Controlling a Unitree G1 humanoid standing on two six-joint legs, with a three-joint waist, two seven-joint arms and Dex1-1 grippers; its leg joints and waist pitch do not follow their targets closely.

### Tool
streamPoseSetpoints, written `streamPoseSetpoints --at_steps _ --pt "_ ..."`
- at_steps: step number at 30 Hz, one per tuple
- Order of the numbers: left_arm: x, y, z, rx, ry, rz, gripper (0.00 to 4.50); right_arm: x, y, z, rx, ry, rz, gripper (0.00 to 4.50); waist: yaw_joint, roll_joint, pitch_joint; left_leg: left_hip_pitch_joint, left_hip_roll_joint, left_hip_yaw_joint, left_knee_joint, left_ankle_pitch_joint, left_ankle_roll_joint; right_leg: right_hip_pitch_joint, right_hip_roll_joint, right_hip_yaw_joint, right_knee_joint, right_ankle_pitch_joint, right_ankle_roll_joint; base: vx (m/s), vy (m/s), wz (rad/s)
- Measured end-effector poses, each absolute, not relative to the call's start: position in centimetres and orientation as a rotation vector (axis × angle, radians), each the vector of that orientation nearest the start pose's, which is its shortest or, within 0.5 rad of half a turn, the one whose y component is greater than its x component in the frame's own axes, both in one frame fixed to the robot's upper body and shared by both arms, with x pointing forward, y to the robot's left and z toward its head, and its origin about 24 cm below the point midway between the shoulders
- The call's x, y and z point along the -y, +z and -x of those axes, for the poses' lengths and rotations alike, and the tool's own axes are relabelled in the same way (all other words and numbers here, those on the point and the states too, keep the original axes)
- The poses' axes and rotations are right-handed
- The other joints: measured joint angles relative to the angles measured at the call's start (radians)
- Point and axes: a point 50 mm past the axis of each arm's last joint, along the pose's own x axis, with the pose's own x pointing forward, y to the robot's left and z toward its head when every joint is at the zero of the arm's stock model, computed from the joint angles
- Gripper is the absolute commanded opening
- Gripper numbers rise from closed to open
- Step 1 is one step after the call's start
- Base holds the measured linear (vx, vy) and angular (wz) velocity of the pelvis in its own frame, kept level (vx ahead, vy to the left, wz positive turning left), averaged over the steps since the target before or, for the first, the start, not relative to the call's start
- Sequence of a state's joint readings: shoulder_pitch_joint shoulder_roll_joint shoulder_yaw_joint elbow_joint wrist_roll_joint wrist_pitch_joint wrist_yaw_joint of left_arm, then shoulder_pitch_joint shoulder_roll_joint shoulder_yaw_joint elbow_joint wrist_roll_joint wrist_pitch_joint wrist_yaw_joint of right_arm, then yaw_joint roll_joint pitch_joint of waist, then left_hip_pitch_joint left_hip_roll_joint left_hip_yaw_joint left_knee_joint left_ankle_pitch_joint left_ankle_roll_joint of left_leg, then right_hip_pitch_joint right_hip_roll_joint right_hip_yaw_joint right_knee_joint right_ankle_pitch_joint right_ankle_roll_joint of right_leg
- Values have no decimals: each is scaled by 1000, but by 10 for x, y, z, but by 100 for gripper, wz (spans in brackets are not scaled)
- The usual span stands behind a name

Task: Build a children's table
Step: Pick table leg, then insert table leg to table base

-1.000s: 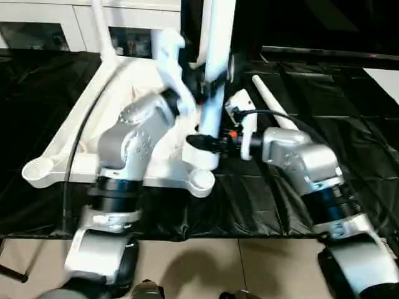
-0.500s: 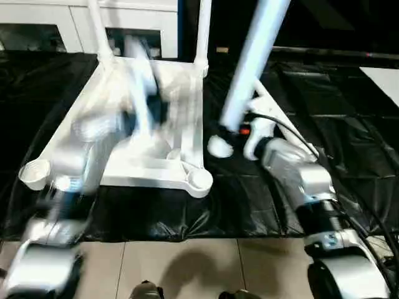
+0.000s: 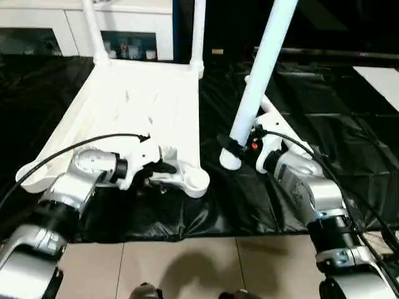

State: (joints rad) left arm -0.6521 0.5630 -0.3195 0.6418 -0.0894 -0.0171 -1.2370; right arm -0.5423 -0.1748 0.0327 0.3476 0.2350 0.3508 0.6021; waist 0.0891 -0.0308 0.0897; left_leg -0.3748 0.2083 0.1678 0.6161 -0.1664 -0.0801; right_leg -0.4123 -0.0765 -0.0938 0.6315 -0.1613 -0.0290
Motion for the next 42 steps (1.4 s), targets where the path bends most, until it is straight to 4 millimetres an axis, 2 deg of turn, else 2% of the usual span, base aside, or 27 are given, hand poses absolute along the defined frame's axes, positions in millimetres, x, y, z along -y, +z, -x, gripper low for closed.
streamPoseSetpoints --at_steps 5,6,11,12,20,27,29,34,38,42 --pt "-196 81 -329 -439 -1269 -537 174 114 93 -336 -157 750 -76 190 0 0 0 3 0 0 -2 0 0 2 0 1 0 0 0 0 0 0" --pt "-199 79 -329 -453 -1267 -538 155 114 92 -335 -161 750 -77 190 0 0 0 3 0 1 -2 0 0 3 0 1 0 0 0 0 0 0" --pt "-208 71 -327 -511 -1277 -523 128 115 85 -332 -185 749 -84 190 2 0 0 4 0 1 -3 0 0 3 0 1 -1 0 0 0 0 0" --pt "-209 72 -329 -515 -1280 -522 111 115 84 -332 -189 751 -83 190 2 0 0 4 0 1 -3 0 0 3 0 1 -1 0 0 0 0 0" --pt "-214 73 -329 -527 -1296 -504 56 114 83 -331 -203 754 -84 190 1 0 0 6 0 1 -5 0 0 4 0 1 -1 0 -1 0 0 0" --pt "-210 72 -327 -542 -1361 -481 4 115 83 -331 -204 765 -78 190 -2 0 0 7 0 2 -8 0 0 4 0 1 -2 -1 -2 0 0 0" --pt "-209 72 -327 -543 -1366 -474 0 115 84 -331 -204 782 -71 190 -2 0 0 8 0 3 -8 0 0 4 0 1 -2 -1 -2 0 0 0" --pt "-192 69 -331 -517 -1349 -465 0 108 93 -334 -183 819 -53 190 -1 0 0 8 0 3 -8 0 0 4 0 1 -2 -1 -2 0 0 0" --pt "-164 64 -338 -459 -1275 -460 0 100 100 -339 -171 840 -51 190 1 2 -1 8 -1 3 -8 0 0 5 0 2 -2 -1 -2 0 0 0" --pt "-143 61 -342 -409 -1225 -451 0 101 90 -341 -208 842 -31 190 3 3 -2 8 -1 3 -8 0 0 5 0 2 -2 -1 -2 0 0 0"
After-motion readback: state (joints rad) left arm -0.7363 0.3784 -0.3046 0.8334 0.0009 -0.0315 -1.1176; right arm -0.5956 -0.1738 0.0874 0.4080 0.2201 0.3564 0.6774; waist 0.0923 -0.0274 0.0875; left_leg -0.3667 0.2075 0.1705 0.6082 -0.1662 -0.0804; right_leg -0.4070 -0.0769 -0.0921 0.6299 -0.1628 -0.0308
